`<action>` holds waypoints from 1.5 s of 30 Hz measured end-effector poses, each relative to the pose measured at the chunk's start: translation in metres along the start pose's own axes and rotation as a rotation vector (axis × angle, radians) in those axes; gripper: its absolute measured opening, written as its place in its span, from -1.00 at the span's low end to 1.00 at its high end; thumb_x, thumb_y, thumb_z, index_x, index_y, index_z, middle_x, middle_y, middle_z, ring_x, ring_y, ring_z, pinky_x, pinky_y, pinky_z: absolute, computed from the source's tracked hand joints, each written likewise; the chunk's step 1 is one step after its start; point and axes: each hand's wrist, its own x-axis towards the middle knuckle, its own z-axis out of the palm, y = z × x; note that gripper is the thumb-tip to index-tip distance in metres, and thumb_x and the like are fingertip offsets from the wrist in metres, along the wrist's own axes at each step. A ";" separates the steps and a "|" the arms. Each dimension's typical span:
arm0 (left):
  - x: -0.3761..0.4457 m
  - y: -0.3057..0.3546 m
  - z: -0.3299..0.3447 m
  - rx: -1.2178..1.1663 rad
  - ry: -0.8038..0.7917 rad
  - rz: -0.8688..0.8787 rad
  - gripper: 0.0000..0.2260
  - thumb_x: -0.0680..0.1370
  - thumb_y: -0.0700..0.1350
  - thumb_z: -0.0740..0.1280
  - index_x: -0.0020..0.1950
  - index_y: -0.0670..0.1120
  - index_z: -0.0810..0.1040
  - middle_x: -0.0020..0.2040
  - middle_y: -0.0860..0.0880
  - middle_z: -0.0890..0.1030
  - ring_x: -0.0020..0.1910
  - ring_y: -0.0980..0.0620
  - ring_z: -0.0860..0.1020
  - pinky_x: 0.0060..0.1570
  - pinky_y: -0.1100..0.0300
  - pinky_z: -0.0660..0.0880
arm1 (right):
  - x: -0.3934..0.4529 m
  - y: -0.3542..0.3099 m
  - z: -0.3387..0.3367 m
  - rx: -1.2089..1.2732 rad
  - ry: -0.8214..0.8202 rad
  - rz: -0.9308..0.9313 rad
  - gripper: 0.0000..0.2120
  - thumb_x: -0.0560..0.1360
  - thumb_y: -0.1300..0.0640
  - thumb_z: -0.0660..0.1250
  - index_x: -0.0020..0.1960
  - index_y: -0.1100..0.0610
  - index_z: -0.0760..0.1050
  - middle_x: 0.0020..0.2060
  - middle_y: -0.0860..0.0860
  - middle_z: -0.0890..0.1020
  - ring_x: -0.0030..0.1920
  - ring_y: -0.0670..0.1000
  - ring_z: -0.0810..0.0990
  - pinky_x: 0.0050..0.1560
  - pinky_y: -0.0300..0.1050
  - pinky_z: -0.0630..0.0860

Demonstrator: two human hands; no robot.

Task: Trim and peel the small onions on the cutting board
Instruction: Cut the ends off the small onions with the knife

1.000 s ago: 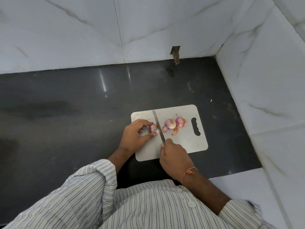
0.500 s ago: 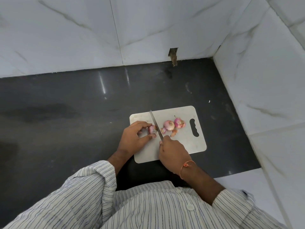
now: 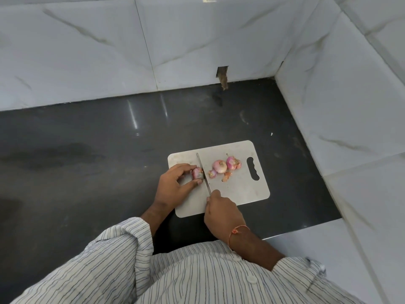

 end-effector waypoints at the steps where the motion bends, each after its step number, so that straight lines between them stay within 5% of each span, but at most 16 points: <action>1: 0.001 -0.002 0.000 -0.016 0.006 -0.012 -0.62 0.47 -0.04 0.66 0.26 -0.04 0.74 0.20 0.19 0.69 0.19 0.21 0.65 0.17 0.33 0.56 | -0.004 0.002 0.004 -0.019 -0.024 0.011 -0.90 0.74 0.07 0.07 0.08 0.08 0.27 -0.10 0.09 0.63 -0.14 0.12 0.59 -0.17 -0.02 0.44; 14: -0.002 -0.011 -0.015 0.012 -0.132 -0.037 -0.77 0.60 -0.12 0.52 0.25 0.02 0.68 0.24 0.20 0.68 0.25 0.18 0.64 0.33 0.05 0.59 | -0.036 0.038 0.024 -0.102 -0.062 0.059 -0.95 0.72 0.09 0.08 0.16 0.04 0.29 -0.08 0.05 0.68 -0.08 0.12 0.71 -0.07 0.07 0.62; 21: 0.012 0.019 -0.025 0.216 -0.353 -0.028 -0.23 0.42 0.11 0.57 0.58 0.21 0.34 0.39 0.27 0.48 0.20 0.21 0.54 0.21 0.26 0.51 | -0.036 0.036 0.025 -0.125 -0.057 0.055 -0.94 0.72 0.09 0.09 0.18 0.05 0.29 -0.08 0.05 0.68 -0.07 0.12 0.71 -0.04 0.10 0.64; 29: 0.010 0.015 -0.011 0.348 -0.240 0.071 -0.55 0.49 0.11 0.59 0.32 0.06 0.58 0.24 0.14 0.57 0.14 0.17 0.51 0.11 0.20 0.53 | -0.035 0.035 0.029 -0.142 -0.044 0.073 -0.89 0.70 0.10 0.13 0.22 0.05 0.29 -0.11 0.03 0.66 -0.10 0.10 0.70 0.00 0.13 0.69; 40: -0.012 -0.005 -0.014 0.151 -0.110 -0.014 -0.58 0.49 0.00 0.63 0.28 0.02 0.58 0.18 0.16 0.62 0.11 0.26 0.55 0.10 0.48 0.40 | -0.035 0.033 0.027 -0.150 -0.059 0.087 -0.85 0.69 0.14 0.14 0.25 0.06 0.29 -0.05 0.07 0.67 -0.06 0.14 0.71 -0.01 0.13 0.68; 45: -0.022 -0.015 -0.022 0.177 -0.092 0.014 -0.61 0.50 0.05 0.62 0.26 0.04 0.59 0.21 0.17 0.62 0.17 0.13 0.56 0.19 0.23 0.48 | -0.033 0.034 0.027 -0.144 -0.080 0.097 -0.86 0.69 0.14 0.16 0.24 0.06 0.29 -0.06 0.06 0.67 -0.06 0.14 0.71 0.02 0.14 0.69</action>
